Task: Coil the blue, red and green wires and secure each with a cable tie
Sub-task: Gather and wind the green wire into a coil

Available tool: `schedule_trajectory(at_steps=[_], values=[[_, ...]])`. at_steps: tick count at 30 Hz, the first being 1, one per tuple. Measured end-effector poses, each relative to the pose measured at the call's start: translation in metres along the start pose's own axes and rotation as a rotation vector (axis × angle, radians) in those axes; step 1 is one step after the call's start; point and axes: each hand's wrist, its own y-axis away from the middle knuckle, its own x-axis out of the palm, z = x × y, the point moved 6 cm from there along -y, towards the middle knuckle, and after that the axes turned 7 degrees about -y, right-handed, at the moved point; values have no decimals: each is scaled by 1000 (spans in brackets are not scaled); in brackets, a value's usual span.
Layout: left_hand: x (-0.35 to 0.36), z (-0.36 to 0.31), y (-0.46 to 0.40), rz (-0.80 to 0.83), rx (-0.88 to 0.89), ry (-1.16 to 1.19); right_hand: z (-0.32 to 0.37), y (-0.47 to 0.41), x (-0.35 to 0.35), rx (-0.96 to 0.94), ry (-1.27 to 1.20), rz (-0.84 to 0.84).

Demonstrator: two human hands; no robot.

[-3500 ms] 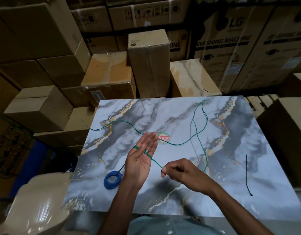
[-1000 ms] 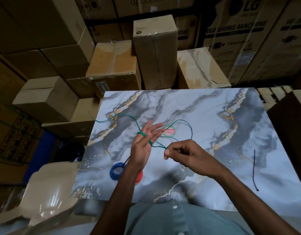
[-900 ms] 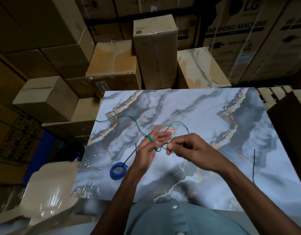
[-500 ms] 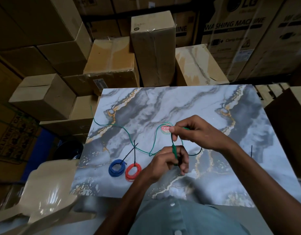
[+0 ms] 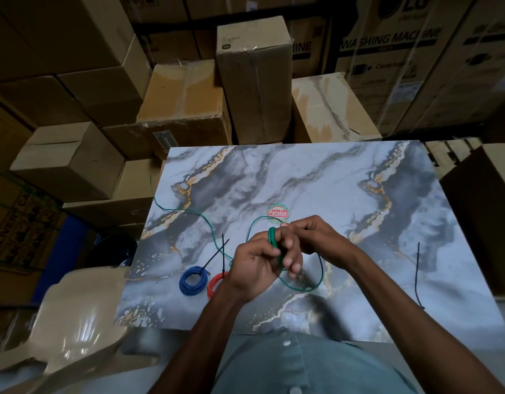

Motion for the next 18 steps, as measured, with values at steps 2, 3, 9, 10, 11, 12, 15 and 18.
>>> schedule_trajectory(at_steps=[2,3,9,10,11,12,15,18], values=[[-2,-3,0,9,20,60,-8,2,4,23,-21,27],[-3,-5,-1,27,31,101,-10,3,7,31,-24,38],[-20,-24,-11,44,120,273,-12,6,20,30,-99,47],[-24,-24,-13,17,126,261,-12,5,20,21,-86,44],[-28,-23,-14,-15,130,242,-12,5,20,16,-74,41],[-34,-21,-16,-46,138,228,-11,6,20,14,-62,36],[-52,-16,-22,-111,177,214,-8,8,20,0,-9,-5],[-83,-10,-27,-242,218,248,-7,11,15,6,127,-41]])
